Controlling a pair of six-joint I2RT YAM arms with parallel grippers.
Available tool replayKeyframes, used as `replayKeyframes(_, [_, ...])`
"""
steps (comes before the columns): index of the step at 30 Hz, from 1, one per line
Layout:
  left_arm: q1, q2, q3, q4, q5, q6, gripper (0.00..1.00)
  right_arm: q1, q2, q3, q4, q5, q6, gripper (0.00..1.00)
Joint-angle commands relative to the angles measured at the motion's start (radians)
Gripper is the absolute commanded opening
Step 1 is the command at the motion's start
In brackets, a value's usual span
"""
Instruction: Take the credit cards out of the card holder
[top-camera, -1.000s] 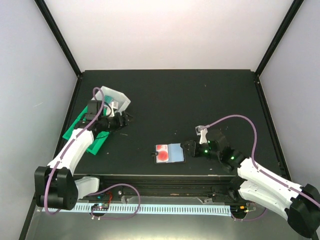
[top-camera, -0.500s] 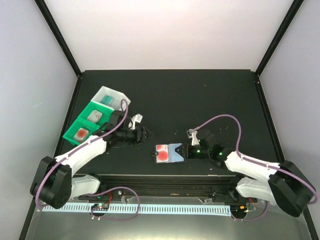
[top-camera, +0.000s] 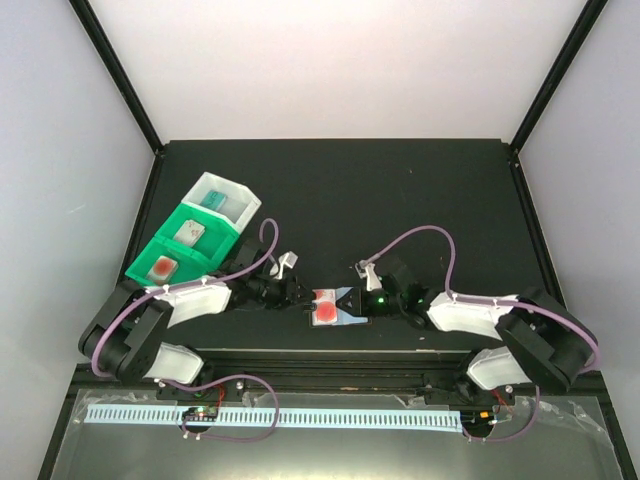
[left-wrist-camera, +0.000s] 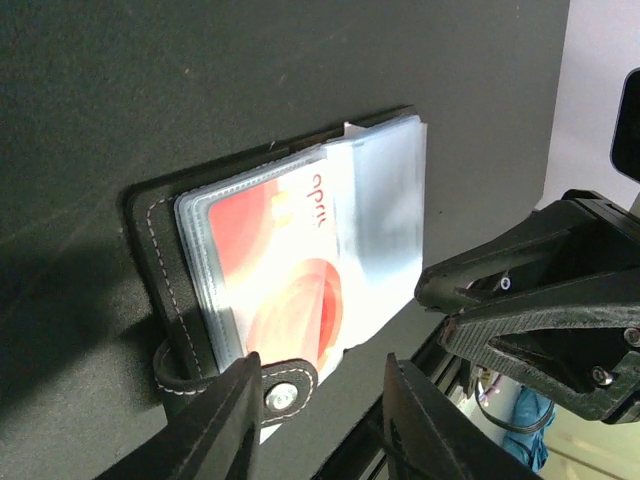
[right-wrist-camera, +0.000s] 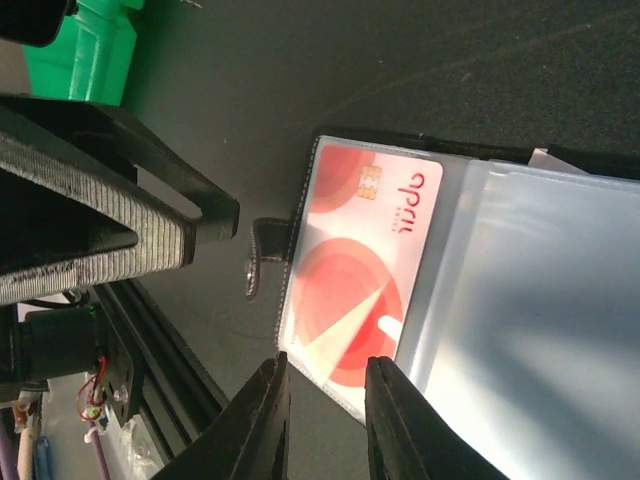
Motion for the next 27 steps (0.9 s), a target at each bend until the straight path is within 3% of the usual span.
replayKeyframes(1, [-0.018, 0.029, -0.018, 0.095, -0.011, -0.006, 0.34, 0.007, 0.054, 0.026, 0.048, -0.012, 0.004, 0.23])
replayKeyframes(6, [-0.022, 0.077, -0.028, 0.133, 0.007, -0.007, 0.16, 0.009, 0.1, 0.028, 0.062, -0.003, 0.0, 0.23])
replayKeyframes(27, [-0.043, 0.162, -0.042, 0.13, -0.051, 0.017, 0.09, 0.01, 0.212, 0.033, 0.105, 0.001, -0.023, 0.22])
